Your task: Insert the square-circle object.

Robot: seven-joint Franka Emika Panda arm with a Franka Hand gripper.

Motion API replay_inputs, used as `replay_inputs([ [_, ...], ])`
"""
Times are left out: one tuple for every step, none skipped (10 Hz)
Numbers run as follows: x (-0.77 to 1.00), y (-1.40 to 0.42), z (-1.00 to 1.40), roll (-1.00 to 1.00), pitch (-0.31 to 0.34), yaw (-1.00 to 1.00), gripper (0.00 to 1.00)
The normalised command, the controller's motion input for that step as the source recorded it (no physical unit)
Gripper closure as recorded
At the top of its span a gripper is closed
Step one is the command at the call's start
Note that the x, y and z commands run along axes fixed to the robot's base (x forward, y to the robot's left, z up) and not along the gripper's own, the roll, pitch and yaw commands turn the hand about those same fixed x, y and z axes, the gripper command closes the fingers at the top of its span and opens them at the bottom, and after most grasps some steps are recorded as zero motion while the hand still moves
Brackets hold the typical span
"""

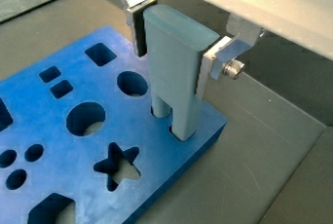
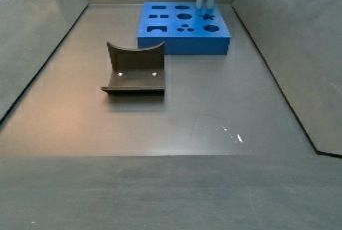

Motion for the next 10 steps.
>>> replay_inputs([
  [0.0,0.0,-0.4,0.0,-0.049,0.0,1.0],
  [0.0,0.0,-0.39,0.0,-0.031,0.0,1.0],
  [0.0,0.0,-0.39,0.04,-0.034,0.0,1.0],
  [0.0,0.0,-0.38,0.02,-0.043,0.0,1.0],
  [0.0,-0.03,-0.36,0.0,-0.083,0.0,1.0],
  [0.0,0.0,-0.31,0.0,-0.141,0.0,1.0],
  [0.0,0.0,-0.26,0.0,-0.131,0.0,1.0],
  [-0.09,0.0,-0.25,0.0,-0.227,0.0,1.0],
  [-0.03,0.0,0.0,0.0,-0.009,0.0,1.0],
  [0.0,0.0,0.0,0.0,0.0,0.0,1.0],
])
